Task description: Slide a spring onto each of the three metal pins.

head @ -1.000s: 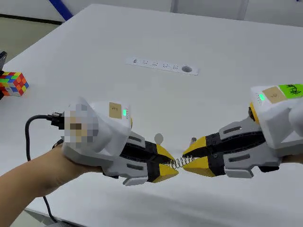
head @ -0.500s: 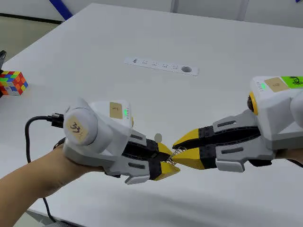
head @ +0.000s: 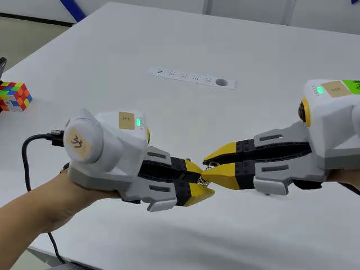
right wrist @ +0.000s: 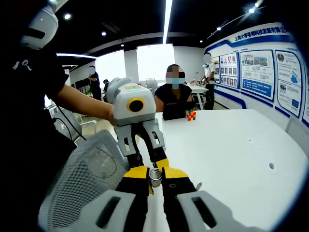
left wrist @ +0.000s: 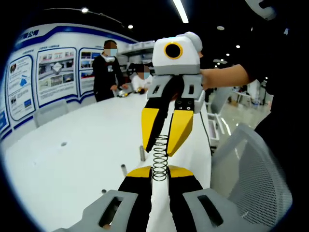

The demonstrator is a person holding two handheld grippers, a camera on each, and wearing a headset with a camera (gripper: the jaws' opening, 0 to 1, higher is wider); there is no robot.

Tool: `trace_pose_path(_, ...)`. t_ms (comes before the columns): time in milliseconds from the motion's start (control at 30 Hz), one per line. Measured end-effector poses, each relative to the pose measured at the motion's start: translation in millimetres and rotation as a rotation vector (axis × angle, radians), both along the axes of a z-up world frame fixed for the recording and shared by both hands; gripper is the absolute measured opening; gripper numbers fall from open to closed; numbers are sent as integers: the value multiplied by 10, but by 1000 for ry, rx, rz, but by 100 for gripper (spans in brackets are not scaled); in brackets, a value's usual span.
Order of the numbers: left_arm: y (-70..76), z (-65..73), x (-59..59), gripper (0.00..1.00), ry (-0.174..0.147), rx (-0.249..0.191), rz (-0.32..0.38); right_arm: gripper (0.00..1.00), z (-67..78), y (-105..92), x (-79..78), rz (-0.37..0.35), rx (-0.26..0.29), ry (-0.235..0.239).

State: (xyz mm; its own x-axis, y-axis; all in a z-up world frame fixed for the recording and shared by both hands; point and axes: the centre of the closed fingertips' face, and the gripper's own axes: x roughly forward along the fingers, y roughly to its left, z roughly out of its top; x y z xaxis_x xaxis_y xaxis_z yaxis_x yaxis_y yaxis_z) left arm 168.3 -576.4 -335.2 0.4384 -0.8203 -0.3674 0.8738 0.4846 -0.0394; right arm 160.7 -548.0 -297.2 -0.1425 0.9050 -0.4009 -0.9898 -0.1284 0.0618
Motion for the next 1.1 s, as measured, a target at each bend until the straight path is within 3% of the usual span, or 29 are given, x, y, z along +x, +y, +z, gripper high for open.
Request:
trace_pose_path(133,67,-35,10,16,22,20,21,11,55,2,92,-19,-6,-10)
trace_pose_path(267,153,-48,26,27,20,26,47,11,114,-20,204,-44,-9,-26)
trace_pose_path(500,365,-55,39,40,26,45,91,11,100,-121,592,-148,-54,-63)
trace_pose_path(600,497,-26,87,46,3,60,132,11,24,-183,775,-204,-92,-89)
trace_pose_path(800,714,37,128,56,-13,45,195,11,-253,-246,1013,-296,-161,-68)
trace_pose_path(900,785,45,104,63,2,22,211,11,-368,-252,1072,-320,-172,-52)
trace_pose_path(967,783,37,30,68,55,-16,195,11,-432,-251,1092,-334,-176,-40)
trace_pose_path(1100,865,-23,21,75,52,24,201,11,-570,-268,1124,-351,-210,-43)
